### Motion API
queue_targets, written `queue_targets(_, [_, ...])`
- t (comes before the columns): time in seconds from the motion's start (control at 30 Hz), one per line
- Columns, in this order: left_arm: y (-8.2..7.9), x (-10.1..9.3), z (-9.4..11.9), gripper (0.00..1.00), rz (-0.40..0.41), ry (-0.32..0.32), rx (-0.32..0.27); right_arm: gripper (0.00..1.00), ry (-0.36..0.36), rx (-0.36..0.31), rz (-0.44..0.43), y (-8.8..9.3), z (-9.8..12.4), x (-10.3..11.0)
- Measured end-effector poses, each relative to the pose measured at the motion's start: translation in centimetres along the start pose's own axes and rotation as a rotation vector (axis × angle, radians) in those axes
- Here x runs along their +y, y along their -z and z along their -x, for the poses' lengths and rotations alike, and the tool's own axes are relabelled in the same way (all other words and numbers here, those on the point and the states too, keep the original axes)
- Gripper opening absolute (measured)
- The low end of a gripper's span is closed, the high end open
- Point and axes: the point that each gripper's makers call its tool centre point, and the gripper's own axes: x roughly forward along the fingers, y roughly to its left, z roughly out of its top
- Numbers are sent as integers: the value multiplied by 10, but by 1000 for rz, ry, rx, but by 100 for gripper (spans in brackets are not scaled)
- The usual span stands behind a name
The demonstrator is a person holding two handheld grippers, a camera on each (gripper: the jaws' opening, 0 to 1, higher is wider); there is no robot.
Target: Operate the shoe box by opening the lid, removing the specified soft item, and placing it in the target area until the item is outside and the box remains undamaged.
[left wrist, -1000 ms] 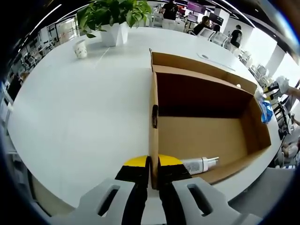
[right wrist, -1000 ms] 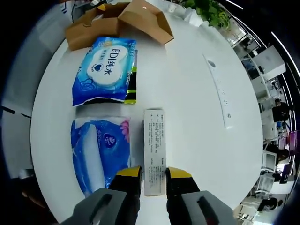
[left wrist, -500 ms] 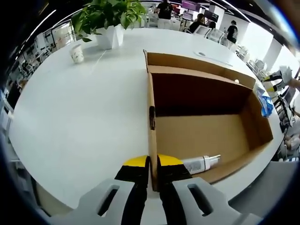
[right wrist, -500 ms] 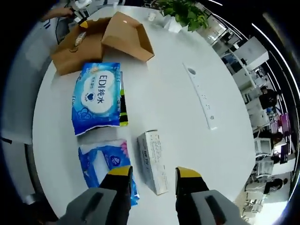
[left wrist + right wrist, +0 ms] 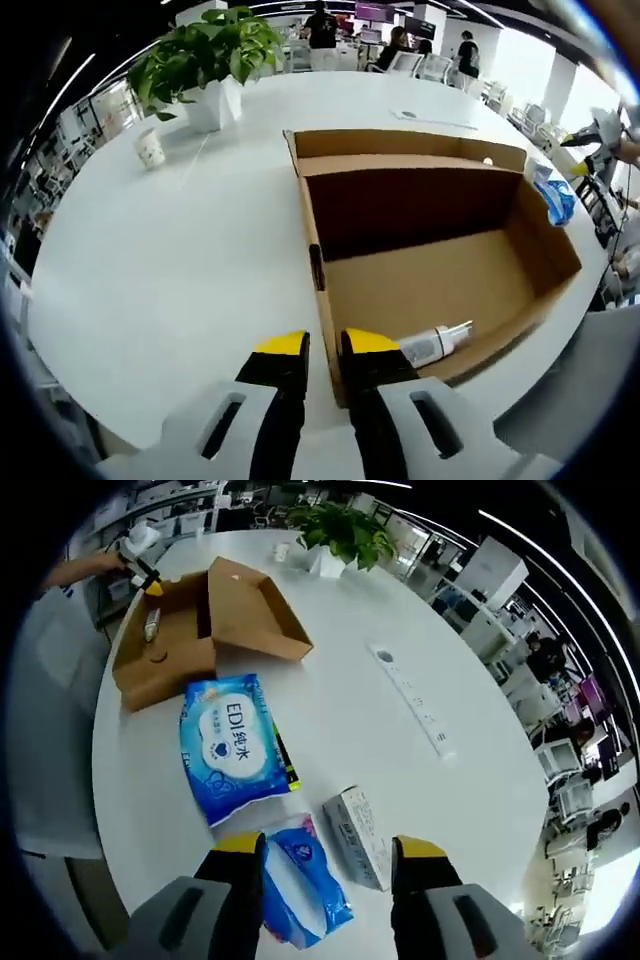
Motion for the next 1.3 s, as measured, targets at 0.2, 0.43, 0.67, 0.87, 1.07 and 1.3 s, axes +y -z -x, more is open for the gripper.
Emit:
queue_targets(0.2, [-10, -6, 17, 13, -64, 21, -12, 60, 14, -67, -98, -10, 14, 15])
queue_targets(0.43, [-22, -14, 30, 17, -199, 85, -8, 67, 25, -136, -185, -20, 31, 36])
queue_targets(0.67, [-36, -30, 37, 20, -303, 192, 23, 77, 19, -194, -277, -31, 44, 59])
queue_targets(0.87, [-51, -46, 37, 23, -406, 276, 32, 85, -1, -247, -367, -42, 55, 79])
queue_targets(1.07, [-56, -58, 33, 29, -512, 347, 76, 91, -1, -295, -405, -52, 70, 103])
queue_targets(1.3, [-49, -69, 23, 33, -648, 412, 155, 99, -30, -313, -421, -61, 79, 137])
